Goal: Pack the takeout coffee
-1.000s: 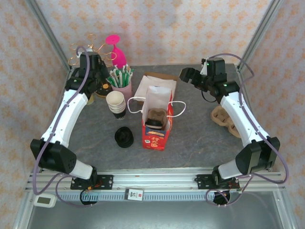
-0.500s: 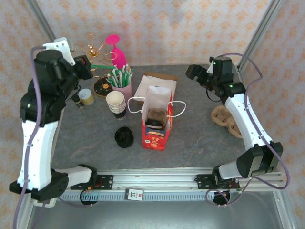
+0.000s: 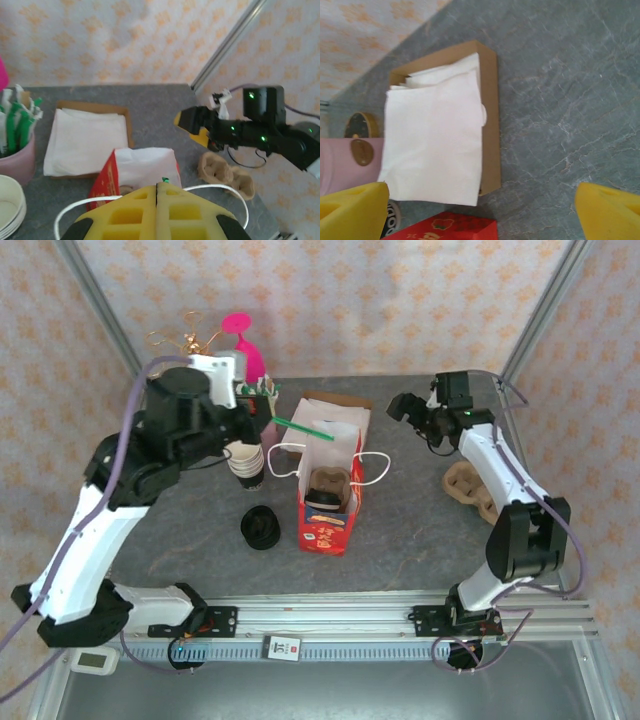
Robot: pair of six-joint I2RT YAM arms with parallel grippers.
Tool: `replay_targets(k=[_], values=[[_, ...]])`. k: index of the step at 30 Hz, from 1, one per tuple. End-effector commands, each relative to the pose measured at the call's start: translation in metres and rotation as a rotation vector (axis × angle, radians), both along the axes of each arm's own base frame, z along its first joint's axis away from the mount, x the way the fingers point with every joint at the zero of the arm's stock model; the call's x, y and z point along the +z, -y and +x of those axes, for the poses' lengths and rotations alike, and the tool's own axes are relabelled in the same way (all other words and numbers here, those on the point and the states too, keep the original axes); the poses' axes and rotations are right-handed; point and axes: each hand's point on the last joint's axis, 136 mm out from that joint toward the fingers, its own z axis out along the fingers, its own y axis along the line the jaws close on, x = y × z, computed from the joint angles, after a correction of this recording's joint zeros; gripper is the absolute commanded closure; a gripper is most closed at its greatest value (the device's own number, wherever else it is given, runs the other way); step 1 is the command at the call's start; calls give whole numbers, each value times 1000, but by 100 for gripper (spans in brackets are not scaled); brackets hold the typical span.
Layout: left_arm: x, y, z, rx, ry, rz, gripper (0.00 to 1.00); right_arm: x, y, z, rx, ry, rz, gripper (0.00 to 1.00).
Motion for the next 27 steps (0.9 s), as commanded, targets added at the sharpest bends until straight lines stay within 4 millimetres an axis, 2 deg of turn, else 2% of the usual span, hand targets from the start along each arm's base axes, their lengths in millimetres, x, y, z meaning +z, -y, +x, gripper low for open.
replay_targets(k=[1, 5, 7, 8, 9, 11, 12, 14, 18, 20, 24, 27], values=[[-15, 0, 6, 63, -13, 76, 100, -24, -10, 6, 6, -48, -16, 5], [-38, 5, 13, 116, -49, 232, 100, -48, -28, 13, 41, -89, -51, 5], [-49, 18, 17, 79, -67, 256, 100, -57, -42, 15, 69, -101, -63, 5], [-55, 27, 18, 49, -76, 266, 95, -62, -49, 17, 79, -110, -60, 4], [-59, 35, 21, 32, -77, 276, 84, -69, -51, 18, 74, -125, -58, 4], [-65, 43, 26, 19, -82, 291, 72, -81, -52, 22, 64, -144, -58, 4], [-67, 46, 27, 11, -80, 299, 64, -87, -54, 24, 66, -150, -65, 4], [-63, 43, 30, 27, -65, 320, 58, -97, -55, 28, 65, -165, -87, 5], [-34, 24, 30, 105, 9, 306, 55, -118, -47, 35, 51, -209, -159, 9], [-26, 16, 29, 130, 30, 291, 53, -123, -41, 37, 38, -215, -201, 11], [-29, -1, 28, 209, 36, 309, 52, -126, -15, 44, -18, -223, -294, 17], [-35, -6, 28, 233, 35, 313, 50, -124, 11, 52, -76, -223, -308, 20]])
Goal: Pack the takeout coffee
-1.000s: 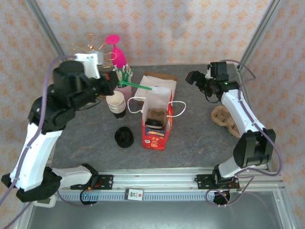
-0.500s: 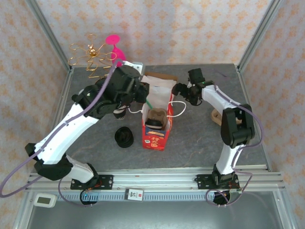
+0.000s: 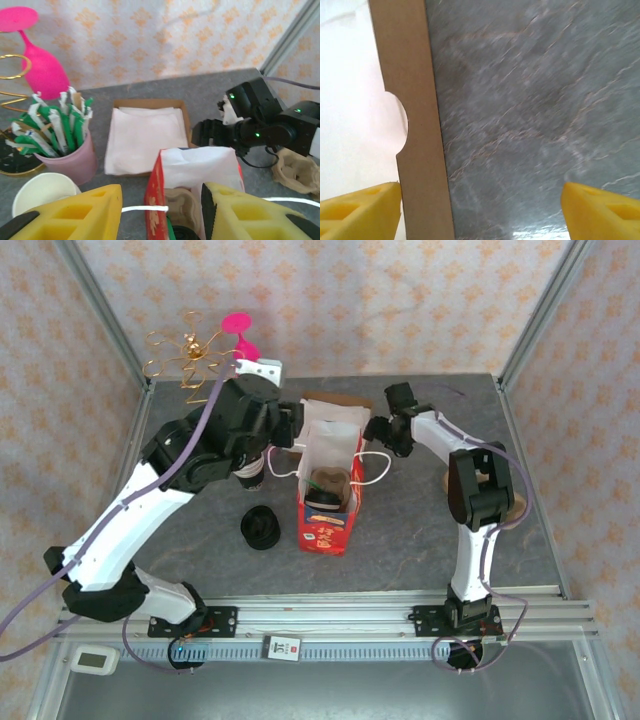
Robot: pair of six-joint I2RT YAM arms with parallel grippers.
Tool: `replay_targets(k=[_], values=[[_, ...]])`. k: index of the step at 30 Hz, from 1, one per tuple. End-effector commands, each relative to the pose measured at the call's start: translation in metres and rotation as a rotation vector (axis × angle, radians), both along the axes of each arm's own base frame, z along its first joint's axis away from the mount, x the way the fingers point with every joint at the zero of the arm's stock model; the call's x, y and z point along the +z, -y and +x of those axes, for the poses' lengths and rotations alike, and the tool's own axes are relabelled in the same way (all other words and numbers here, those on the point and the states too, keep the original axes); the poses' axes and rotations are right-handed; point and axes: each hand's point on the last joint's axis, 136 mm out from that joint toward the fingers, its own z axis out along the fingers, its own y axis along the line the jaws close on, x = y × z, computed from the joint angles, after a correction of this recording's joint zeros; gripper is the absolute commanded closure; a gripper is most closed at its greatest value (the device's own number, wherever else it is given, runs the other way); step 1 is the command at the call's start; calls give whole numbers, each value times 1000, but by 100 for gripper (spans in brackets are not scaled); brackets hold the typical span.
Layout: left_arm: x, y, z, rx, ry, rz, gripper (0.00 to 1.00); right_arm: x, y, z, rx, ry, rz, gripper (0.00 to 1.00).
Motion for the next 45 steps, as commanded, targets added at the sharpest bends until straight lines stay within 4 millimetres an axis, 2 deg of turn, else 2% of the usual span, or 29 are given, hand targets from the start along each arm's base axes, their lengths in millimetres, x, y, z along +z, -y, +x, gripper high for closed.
replay_targets(k=[1, 8, 9, 11, 12, 14, 16, 19, 23, 25, 26, 29, 33, 41, 43, 45], values=[[-4, -14, 3, 75, 25, 23, 50, 5, 48, 13, -93, 15, -100, 21], [-4, -28, 8, 134, 45, -16, 50, 6, 129, 35, -234, 10, -213, 24], [-4, -31, 9, 143, 48, -22, 50, 6, 135, 37, -238, -7, -205, 24], [-3, -34, 9, 151, 53, -40, 50, 19, 127, 40, -200, 9, -164, 24], [-2, -35, 8, 153, 58, -52, 50, 28, 117, 39, -183, 27, -134, 23], [-1, -39, 8, 169, 68, -69, 50, 44, 80, 35, -101, 79, -54, 20], [0, -42, 7, 177, 82, -88, 50, 47, 46, 30, -18, 101, -27, 16], [0, -48, 6, 203, 101, -107, 50, 36, 7, 27, 89, 62, -34, 14], [-6, -56, 5, 234, 108, -134, 50, 16, -20, 26, 136, 34, -71, 13], [-10, -61, 3, 256, 108, -143, 50, 2, -21, 26, 135, -3, -106, 13], [-12, -63, 3, 258, 106, -148, 50, -5, -14, 25, 117, -25, -142, 15], [-21, -62, 3, 253, 86, -156, 50, -6, 13, 31, 52, -19, -241, 18], [-30, -60, 4, 246, 62, -153, 49, -5, 53, 38, -24, -25, -223, 25], [-37, -53, 11, 226, 41, -167, 49, 15, 156, 60, -197, 7, -311, 25], [-37, -54, 12, 231, 43, -173, 49, 19, 166, 64, -197, -7, -319, 22], [-37, -55, 12, 233, 45, -180, 49, 37, 162, 68, -187, 13, -305, 20]])
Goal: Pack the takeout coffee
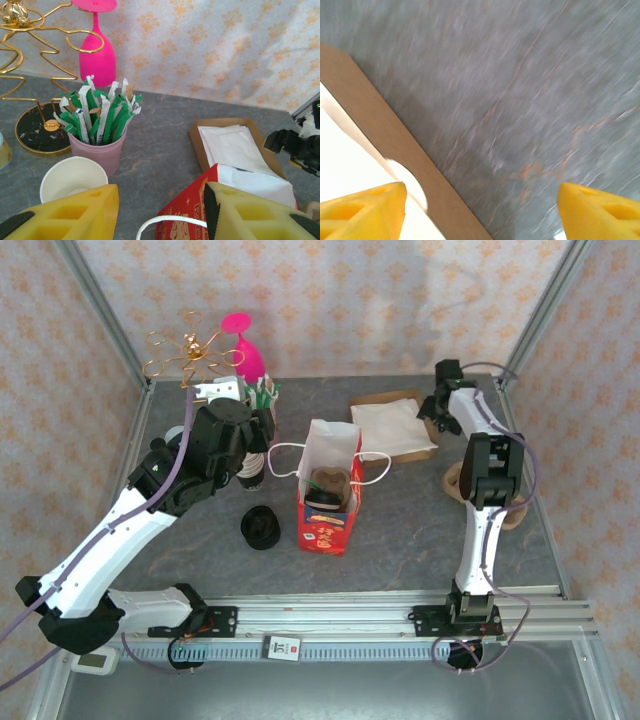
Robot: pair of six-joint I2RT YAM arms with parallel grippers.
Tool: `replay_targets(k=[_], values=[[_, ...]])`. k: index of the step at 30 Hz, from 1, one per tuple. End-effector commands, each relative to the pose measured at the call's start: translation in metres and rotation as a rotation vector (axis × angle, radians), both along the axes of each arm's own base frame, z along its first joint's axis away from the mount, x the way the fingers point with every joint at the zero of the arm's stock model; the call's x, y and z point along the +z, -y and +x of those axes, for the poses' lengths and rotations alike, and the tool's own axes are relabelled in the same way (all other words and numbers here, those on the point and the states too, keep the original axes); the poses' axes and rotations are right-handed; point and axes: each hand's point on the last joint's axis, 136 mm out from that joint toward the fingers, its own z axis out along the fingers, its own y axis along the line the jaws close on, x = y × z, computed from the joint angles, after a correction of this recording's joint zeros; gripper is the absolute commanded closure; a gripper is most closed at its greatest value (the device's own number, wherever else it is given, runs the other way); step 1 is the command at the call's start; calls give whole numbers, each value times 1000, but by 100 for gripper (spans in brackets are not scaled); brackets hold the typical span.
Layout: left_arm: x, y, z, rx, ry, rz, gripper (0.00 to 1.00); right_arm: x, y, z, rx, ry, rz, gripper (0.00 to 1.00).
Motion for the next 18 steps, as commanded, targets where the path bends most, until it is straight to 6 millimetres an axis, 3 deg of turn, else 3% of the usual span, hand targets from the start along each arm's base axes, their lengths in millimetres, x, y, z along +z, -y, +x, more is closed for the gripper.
replay_targets(k=[1, 5, 11, 14, 18], values=[[-1, 1, 4, 6, 8, -34, 49, 36, -9, 2, 37, 31, -6, 19], [0, -2, 2, 2, 25, -34, 49, 75, -37, -24, 16, 121, 124, 14], [-5, -11, -2, 10, 35, -9, 47, 70, -111, -94, 52, 135, 301, 10], [-8, -9, -3, -8, 31, -6, 46, 64, -126, -116, 6, 146, 383, 9], [-13, -11, -3, -8, 27, 4, 46, 48, -134, -125, -80, 168, 484, 9]])
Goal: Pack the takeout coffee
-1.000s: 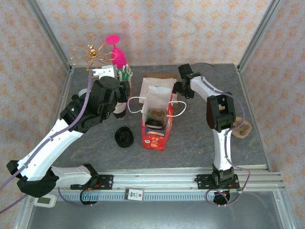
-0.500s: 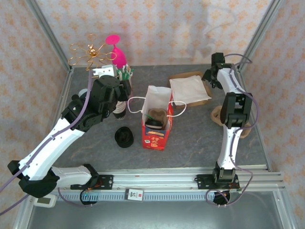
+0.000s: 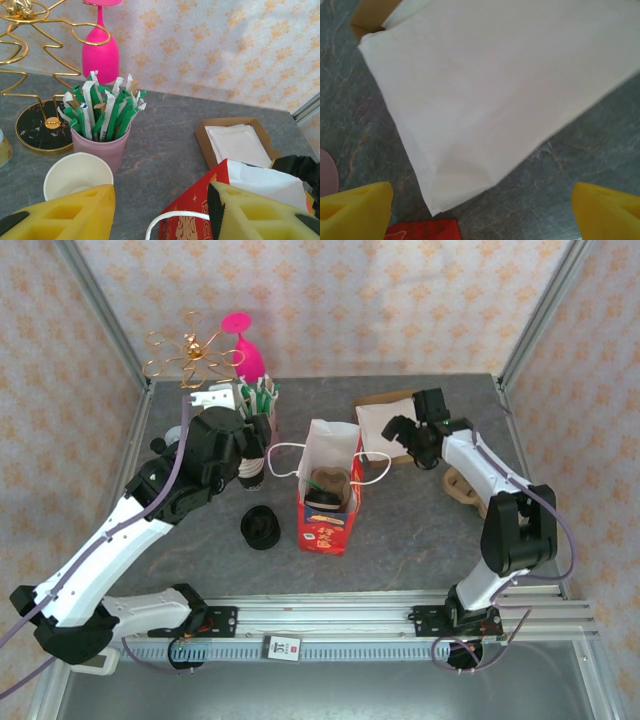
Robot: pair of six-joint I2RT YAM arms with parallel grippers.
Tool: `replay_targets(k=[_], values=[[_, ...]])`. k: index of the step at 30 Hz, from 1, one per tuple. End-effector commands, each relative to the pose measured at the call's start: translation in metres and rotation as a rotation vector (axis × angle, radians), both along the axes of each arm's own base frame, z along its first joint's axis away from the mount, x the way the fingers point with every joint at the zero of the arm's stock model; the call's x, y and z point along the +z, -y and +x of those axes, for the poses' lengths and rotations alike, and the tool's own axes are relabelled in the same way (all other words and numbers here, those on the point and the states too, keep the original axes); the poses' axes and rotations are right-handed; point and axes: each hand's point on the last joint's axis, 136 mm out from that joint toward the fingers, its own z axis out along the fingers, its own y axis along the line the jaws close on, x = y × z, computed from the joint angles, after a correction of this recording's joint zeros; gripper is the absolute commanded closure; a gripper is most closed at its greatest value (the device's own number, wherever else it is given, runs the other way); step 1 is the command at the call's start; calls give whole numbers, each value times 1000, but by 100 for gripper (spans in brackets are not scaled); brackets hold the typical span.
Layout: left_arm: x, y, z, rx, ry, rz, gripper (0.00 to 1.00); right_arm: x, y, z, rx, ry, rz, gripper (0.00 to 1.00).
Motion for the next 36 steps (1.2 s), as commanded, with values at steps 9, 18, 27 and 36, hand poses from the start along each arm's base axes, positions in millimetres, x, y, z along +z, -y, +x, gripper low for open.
replay_targets(k=[9, 18, 27, 36], values=[[-9, -1, 1, -17, 6, 8, 45, -23, -19, 18, -207, 42, 243, 20], [-11, -3, 2, -14, 4, 15, 43, -41, -34, 25, -200, 16, 304, 40], [-13, -2, 4, -17, -4, 16, 42, -37, -31, 26, -205, 30, 278, 66], [-11, 0, 6, -22, 5, 3, 41, -17, -28, 28, -185, 56, 244, 75]])
